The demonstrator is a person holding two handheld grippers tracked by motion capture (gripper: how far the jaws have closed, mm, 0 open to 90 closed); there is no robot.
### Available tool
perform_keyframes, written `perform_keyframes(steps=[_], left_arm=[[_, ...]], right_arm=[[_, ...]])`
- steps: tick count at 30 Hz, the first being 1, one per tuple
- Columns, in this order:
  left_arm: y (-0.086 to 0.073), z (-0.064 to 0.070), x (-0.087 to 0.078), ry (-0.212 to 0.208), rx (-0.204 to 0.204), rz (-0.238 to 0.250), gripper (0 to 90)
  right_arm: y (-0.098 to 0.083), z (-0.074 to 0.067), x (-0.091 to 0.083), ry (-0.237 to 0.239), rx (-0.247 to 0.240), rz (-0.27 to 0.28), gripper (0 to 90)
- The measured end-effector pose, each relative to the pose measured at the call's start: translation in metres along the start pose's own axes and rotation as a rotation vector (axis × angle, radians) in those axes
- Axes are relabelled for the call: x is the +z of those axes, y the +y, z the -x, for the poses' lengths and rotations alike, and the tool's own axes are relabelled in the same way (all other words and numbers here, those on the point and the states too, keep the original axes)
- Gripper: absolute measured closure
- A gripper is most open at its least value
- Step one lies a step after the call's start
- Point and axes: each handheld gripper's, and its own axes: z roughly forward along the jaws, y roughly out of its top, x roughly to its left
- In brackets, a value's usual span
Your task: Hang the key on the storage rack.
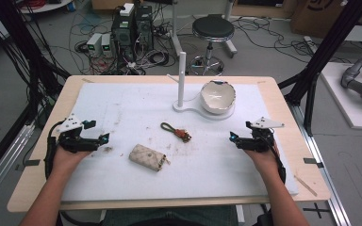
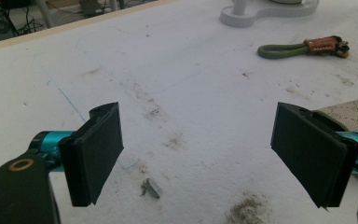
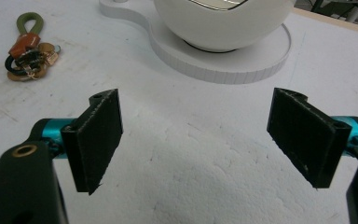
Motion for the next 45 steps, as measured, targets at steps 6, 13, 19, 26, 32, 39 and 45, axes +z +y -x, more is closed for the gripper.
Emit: perform_keyframes(steps=[6,13,19,26,32,39,45], left_arm=[[0.002,0.001,-0.001,0.017,0.013,0.001,16.5],[0.001,-0.001,0.002,0.013,0.004,-0.003,16.5],[0.003,-0.003,-0.003,0.05,0.002,0.012,16.5],[0.003,-0.002,0.0,0.037,0.005,0.002,16.5],[0.004,0.0,0.001,0.023,0.012,0.001,16.5],[0.002,-0.003,-0.001,0.003,-0.008,-0.001,16.5],[0.002,-0.001,0.0,0.003,0.0,-0.005,16.5]], right_arm=[[-0.002,0.001,-0.001,0.013,0.01,-0.009,18.4],[0.001,-0.004,-0.001,0.021,-0.015,0.003,18.4],[0.011,-0.012,0.004,0.034,-0.036,0.015,18.4],[0.028,-0.019,0.01,0.08,-0.057,0.014,18.4],[0.053,-0.032,0.023,0.115,-0.097,0.008,18.3],[0.074,-0.057,0.051,0.149,-0.156,-0.016,18.3],[0.083,-0.072,0.066,0.182,-0.17,-0.038,18.3]])
